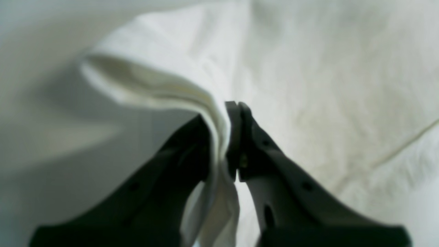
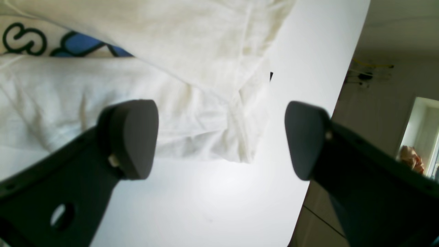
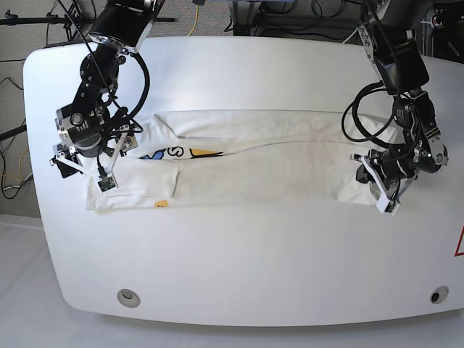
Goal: Fold the T-shirt properly
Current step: 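Lift the pinched edge and carry it toward the right gripper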
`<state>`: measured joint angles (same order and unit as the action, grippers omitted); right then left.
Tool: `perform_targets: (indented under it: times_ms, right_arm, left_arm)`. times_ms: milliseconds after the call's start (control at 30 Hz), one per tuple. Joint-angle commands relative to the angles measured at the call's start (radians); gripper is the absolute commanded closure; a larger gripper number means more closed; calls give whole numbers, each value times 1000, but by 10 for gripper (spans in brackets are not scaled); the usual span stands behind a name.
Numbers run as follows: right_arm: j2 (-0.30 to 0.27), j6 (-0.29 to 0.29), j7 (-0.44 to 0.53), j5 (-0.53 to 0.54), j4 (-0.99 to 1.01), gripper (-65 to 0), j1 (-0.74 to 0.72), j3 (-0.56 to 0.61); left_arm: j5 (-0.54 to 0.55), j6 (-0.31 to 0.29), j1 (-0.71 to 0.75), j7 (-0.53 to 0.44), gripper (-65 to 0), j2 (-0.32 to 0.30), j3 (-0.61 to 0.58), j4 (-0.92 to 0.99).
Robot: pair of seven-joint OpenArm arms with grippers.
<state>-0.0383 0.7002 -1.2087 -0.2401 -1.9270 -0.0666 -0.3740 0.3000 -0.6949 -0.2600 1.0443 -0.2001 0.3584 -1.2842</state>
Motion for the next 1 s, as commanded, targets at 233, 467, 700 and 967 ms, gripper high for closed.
perform_targets:
  times_ms: [233,467,700,967]
  right_arm:
    - [-4,-2,13,-11,-14,-546,-4,5]
    - [-5,-2,16,-12,-16,-546,-1,4]
    - [-3,-2,19,-8,-17,-546,-3,2]
    - [-1,-2,17,-8,-12,-546,-4,3]
  left_arm:
    - [61,-3,-15,-102,-27,-10,-20,-62]
    - [66,-3,-18,-116,-23,-10,-24,-38]
    - [60,-3,-2,-122,-13,-7,-80,-98]
    - [56,-3,14,-91,-9,62,-215,-232]
